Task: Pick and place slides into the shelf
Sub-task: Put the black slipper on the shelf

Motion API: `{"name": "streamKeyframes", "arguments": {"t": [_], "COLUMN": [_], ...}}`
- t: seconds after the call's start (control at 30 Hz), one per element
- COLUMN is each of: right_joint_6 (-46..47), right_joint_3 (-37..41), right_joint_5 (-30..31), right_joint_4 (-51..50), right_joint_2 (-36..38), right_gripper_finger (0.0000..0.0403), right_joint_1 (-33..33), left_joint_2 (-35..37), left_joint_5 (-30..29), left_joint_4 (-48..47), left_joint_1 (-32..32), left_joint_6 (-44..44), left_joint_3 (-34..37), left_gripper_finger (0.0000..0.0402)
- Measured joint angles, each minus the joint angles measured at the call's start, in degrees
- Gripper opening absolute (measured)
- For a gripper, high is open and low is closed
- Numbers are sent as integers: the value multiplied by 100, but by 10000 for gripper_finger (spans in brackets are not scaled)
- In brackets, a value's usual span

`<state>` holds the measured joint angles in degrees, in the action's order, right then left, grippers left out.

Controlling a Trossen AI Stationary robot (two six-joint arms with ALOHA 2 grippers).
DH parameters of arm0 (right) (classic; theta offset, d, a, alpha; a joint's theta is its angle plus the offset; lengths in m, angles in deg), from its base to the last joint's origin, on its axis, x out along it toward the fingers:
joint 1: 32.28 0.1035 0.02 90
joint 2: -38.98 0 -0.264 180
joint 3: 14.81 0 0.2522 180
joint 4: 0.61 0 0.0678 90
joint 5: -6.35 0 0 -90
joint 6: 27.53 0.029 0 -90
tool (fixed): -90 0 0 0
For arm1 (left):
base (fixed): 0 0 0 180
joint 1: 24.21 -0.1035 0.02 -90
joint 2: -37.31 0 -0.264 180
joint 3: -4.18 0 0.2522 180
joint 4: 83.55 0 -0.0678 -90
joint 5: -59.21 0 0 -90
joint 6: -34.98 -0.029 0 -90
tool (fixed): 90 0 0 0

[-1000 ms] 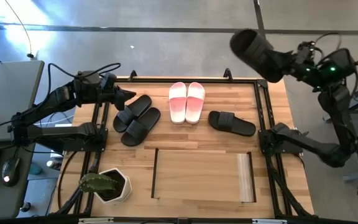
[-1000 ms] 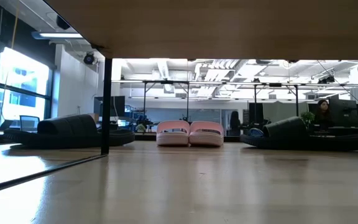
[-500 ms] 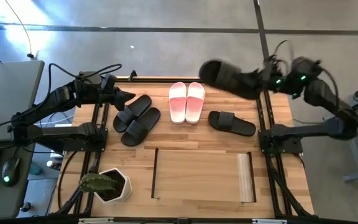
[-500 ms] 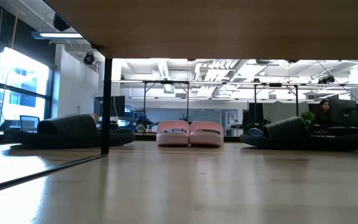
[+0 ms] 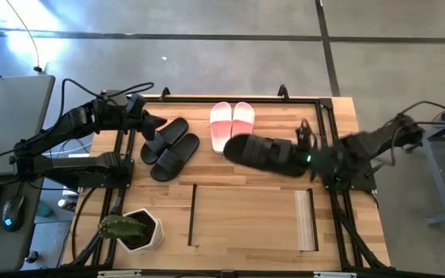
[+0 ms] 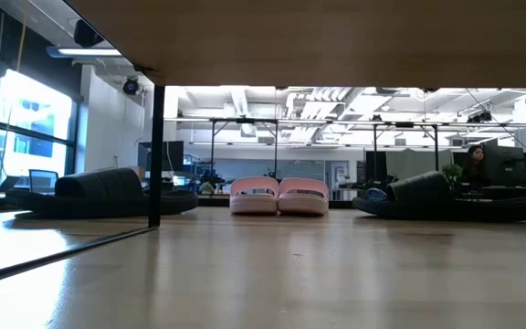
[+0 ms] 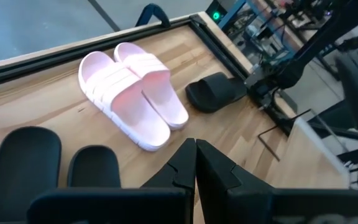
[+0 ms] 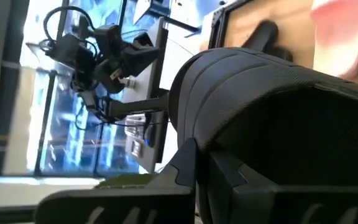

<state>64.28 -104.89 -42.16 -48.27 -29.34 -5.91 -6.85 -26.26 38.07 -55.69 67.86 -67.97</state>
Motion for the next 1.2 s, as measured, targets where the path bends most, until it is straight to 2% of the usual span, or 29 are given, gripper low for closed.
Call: {"name": "streamKeyframes", "arguments": {"t": [0.27,0.33,0.4,0.5,0.73,0.93,1.2], "right_joint_6": [2318,2986,3581,4192,4203,4336,4314], "right_joint_3": [-1,-1,-1,-108,-605,-1126,-1374], "right_joint_5": [2607,3017,3151,3067,2655,1193,949], "right_joint_4": [380,428,550,566,247,-1247,-1572], "right_joint_2": [-1241,-1573,-1855,-2267,-2607,-2614,-2619], "right_gripper_finger": [0,0,0,0,0,0,0], "right_joint_1": [1319,1517,1631,1723,1709,1695,1624], "left_joint_2": [0,0,0,0,0,0,0], "left_joint_5": [0,-1,-2,-2,0,13,105], "left_joint_4": [-26,-26,-28,-39,-50,-64,-64], "left_joint_1": [0,0,0,0,0,0,0], "left_joint_6": [-426,-503,-570,-622,-719,-719,-719], "left_joint_3": [0,0,0,0,0,0,0], "left_gripper_finger": [1,1,1,1,1,1,1]}}
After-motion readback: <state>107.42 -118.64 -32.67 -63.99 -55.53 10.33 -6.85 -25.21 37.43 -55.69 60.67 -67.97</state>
